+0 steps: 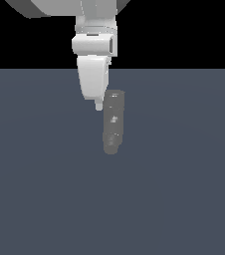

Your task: Turn on the faucet by rotating a designated handle.

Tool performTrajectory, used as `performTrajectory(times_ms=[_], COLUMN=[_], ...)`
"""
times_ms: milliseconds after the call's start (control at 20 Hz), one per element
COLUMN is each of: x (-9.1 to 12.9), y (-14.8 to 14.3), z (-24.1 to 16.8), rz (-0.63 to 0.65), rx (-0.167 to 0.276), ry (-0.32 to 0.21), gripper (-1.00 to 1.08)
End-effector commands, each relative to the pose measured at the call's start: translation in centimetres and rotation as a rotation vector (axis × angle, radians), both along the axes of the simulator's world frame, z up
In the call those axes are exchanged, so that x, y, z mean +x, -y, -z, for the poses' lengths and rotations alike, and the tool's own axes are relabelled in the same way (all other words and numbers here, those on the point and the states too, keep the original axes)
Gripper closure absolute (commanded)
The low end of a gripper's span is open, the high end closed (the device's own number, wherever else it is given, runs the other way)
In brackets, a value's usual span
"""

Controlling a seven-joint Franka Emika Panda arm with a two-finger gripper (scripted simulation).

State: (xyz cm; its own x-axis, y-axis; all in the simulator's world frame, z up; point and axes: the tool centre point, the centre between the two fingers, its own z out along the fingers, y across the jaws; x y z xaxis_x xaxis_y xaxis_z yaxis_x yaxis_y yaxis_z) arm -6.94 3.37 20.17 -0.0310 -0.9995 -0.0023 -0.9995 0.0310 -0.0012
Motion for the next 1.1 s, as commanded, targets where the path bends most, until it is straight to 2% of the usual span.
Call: performTrajectory(times_ms=[0, 550, 600, 650, 1050], x=[0.0, -0.4, -0.4, -0.1, 2.1], y=[2.3, 9.0, 9.0, 6.9, 9.7], z=[0.0, 0.0, 0.0, 0.0, 0.0], rz=[0.016, 0.019, 0.019, -0.012, -0.003], rx=[-0.001, -0.002, -0.002, 0.000, -0.001], ry=[0.000, -0.001, -0.001, 0.000, -0.001], gripper=[1.08, 1.08, 1.08, 1.08, 1.08])
